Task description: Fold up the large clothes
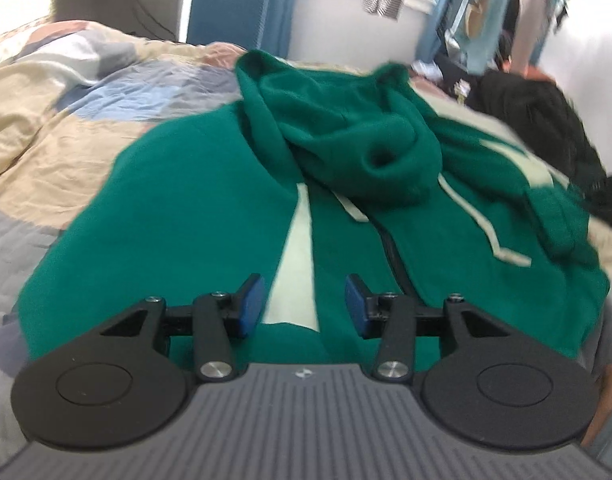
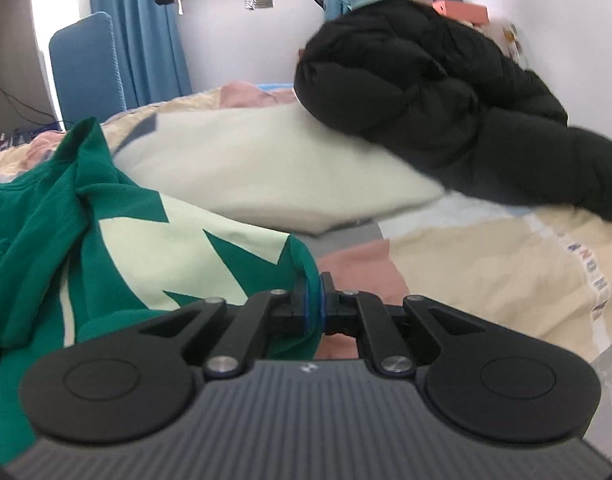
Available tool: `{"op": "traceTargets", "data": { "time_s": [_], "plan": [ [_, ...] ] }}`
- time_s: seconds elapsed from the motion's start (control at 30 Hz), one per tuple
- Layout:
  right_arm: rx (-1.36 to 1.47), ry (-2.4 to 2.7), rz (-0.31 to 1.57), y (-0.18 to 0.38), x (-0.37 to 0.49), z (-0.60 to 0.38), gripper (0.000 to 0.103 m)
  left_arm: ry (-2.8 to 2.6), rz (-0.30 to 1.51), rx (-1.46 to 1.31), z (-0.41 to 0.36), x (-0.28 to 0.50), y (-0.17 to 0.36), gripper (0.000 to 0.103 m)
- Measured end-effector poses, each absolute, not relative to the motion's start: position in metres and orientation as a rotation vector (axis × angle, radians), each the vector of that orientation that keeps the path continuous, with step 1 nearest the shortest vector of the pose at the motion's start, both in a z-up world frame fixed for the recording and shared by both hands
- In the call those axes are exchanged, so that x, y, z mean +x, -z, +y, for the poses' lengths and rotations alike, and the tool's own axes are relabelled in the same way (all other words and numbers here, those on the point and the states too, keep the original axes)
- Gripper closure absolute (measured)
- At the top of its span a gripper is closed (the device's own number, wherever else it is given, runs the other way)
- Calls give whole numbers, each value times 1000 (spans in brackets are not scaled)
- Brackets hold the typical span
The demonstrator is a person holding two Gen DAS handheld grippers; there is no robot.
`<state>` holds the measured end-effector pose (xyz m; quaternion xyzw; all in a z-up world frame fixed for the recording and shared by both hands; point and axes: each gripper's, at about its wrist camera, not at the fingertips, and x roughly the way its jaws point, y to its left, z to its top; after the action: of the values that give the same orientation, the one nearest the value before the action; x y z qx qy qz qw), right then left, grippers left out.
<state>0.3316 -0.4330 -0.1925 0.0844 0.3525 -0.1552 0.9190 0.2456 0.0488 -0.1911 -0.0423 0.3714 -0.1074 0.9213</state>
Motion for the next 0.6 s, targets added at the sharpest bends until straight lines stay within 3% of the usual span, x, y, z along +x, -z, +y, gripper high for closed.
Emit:
{"op": "traceTargets", "data": {
  "time_s": [0.13,0.27,0.37,0.6],
  "plan": [
    [115,299,743,203,339,-425,96,121,814,91,23,252,208,56],
    [136,287,739,204,338,-431,96,23,807,156,16,253,212,82],
    [182,283,714,196,332,-437,96,-24,770,152,25,246,201,90],
    [236,278,613,172,317,-445,96,-157,694,21,112,256,143,95]
  ]
}}
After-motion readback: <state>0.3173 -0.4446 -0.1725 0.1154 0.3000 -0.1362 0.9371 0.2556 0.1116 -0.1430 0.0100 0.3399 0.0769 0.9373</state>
